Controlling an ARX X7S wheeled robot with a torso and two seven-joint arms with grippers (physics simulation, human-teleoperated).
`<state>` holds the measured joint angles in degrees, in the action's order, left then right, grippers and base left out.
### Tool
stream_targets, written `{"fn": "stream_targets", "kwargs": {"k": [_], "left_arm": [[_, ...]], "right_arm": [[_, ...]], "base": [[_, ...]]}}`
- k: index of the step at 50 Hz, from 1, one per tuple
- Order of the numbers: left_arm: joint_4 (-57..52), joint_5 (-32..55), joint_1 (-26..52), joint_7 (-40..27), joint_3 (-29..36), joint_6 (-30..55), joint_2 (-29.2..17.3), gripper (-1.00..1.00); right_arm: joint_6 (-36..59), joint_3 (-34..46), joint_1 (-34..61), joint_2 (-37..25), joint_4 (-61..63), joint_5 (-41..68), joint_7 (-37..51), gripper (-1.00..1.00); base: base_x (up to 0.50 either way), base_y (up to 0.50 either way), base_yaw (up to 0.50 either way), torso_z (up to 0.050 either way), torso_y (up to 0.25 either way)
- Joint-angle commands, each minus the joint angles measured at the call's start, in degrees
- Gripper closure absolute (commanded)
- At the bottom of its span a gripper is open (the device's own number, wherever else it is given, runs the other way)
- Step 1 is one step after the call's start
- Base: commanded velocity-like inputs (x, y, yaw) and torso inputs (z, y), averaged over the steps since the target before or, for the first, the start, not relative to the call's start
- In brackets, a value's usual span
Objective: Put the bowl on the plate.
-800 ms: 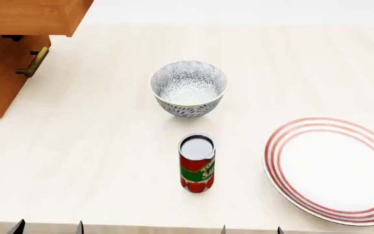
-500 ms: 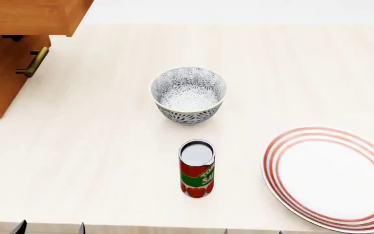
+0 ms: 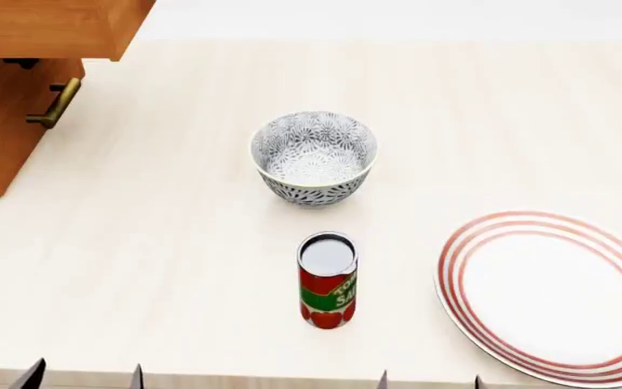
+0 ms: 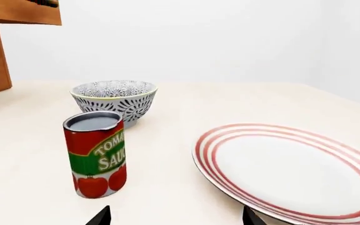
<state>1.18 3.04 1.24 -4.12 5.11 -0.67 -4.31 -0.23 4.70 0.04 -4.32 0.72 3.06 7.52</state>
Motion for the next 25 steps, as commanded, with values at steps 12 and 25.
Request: {"fn": "stream_targets", "kwargs": {"k": [12,25], "left_arm": [[0.47,1.29,2.06,-2.27,1.03,0.26,-1.67,-1.00],[0.40,1.92,3.38,-3.38,1.23,0.36,-2.52,-1.00]], "right_arm": [[19.41,-2.69,8.50,-5.40,12.39,6.08,0.62,-1.00],[21.54,-2.84,9.02,-6.55,13.95,6.72,1.25,-1.00]], "base": [[0.00,0.00,0.00,0.000,0.000],[0.00,0.00,0.00,0.000,0.000]]}}
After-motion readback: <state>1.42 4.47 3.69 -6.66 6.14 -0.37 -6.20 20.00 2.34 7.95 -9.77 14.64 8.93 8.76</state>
